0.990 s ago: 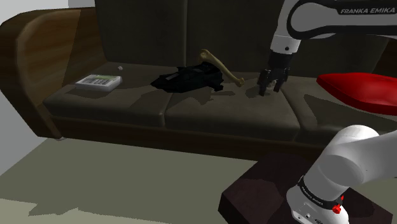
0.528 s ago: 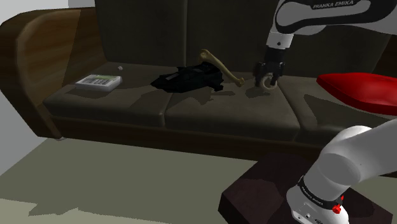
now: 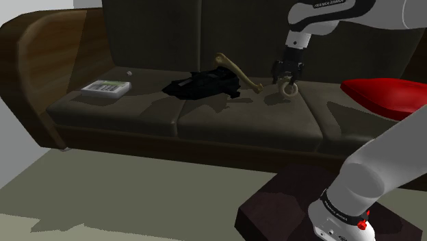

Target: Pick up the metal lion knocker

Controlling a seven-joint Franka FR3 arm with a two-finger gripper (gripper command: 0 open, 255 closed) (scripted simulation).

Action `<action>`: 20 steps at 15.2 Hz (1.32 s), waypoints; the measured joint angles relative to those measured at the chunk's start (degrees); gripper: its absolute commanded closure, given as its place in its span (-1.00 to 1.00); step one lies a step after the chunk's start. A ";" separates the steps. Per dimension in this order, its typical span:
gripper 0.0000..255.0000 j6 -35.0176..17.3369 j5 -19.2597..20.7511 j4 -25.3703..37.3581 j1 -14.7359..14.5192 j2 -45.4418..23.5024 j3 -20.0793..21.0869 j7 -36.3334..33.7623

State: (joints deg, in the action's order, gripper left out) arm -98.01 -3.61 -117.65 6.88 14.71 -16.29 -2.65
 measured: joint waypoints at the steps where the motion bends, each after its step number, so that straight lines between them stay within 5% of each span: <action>1: -1.00 0.27 -0.69 2.28 0.28 -2.30 -0.71 -0.01; 13: -1.00 6.39 -11.36 28.59 8.28 -27.80 -8.66 2.22; 20: -1.00 12.22 -18.05 45.27 16.30 -41.87 -10.28 2.18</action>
State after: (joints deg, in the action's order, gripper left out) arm -85.79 -21.66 -72.38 23.18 -27.16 -26.57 -0.47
